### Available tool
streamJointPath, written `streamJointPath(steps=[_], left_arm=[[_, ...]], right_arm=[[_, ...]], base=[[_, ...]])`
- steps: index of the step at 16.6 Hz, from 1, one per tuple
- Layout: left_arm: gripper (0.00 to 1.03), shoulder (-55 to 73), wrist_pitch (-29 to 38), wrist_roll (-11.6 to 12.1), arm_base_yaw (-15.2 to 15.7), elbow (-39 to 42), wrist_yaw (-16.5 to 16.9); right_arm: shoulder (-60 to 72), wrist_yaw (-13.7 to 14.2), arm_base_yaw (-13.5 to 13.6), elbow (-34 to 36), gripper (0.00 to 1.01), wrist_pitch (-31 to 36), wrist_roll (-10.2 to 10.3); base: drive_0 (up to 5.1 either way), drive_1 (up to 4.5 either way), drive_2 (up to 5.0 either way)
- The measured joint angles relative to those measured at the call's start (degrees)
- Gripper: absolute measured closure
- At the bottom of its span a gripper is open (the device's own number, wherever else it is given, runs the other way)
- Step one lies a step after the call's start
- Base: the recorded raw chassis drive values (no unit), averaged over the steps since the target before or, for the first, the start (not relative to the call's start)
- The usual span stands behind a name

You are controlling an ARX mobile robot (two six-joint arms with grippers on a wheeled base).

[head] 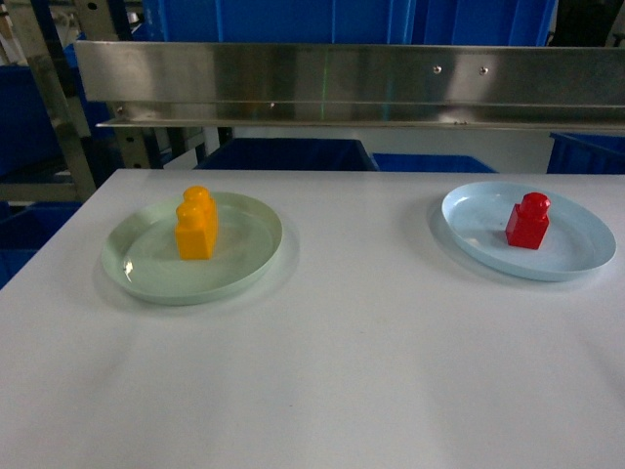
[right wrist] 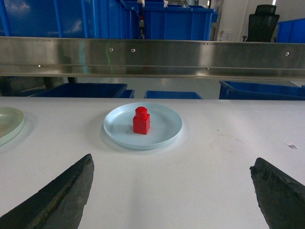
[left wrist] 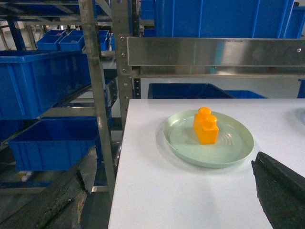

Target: Sort and place red and yellow blocks in left bins

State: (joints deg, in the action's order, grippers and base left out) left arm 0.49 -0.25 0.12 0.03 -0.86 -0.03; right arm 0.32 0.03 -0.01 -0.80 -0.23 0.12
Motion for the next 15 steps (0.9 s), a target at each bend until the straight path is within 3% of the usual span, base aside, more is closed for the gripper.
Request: streamJointPath(steps=[8,9,10,11,12,13,14,15], left_arm=[[0.05,0.1,-0.1,-0.1,0.5,0.0,0.0],[0.05,3.4,4.1,-0.1,-1.4,-0.3,-1.6],[0.05,13.7,10.3,-0.7,-4.2,-3.7,-3.7],[0.05,26.9,17.4,-1.0,-5.7,-11.0,-2.8],[0.05,40.0,18.2,-1.1,-5.8,-21.5,-2.0],[0.05,55.3,13.4,-1.5,-5.3,-33.3,-0.3],[0.05,66.5,12.6,-1.2,-5.6,-40.4,0.9],[0.05,79.2,18.4,-1.1,-6.0,-46.4,-0.9]], right_arm=[[0.0,0.1,0.0,0.0,0.03,0.0,0.0],[1.2,0.2,0.2,-0.1,0.03,2.2,0.0],[11.2,-0.1,0.4,-2.4,0.03,10.9,0.5],[26.5,-1.9,0.3,-9.8,0.03,17.9,1.6],[41.1,-4.6,0.5,-20.1,0.03,22.1,3.3],[56.8,-4.7,1.7,-31.9,0.03,24.1,4.5],[68.1,-4.9,2.3,-38.9,0.03,27.1,4.9],[80.3,-5.8,2.1,-44.6,0.03,33.0,5.4]], base=[[0.0,0.0,0.0],[0.0,0.0,0.0],[0.0,0.0,0.0],[0.0,0.0,0.0],[0.0,0.0,0.0],[0.0,0.0,0.0],[0.0,0.0,0.0],[0.0,0.0,0.0]])
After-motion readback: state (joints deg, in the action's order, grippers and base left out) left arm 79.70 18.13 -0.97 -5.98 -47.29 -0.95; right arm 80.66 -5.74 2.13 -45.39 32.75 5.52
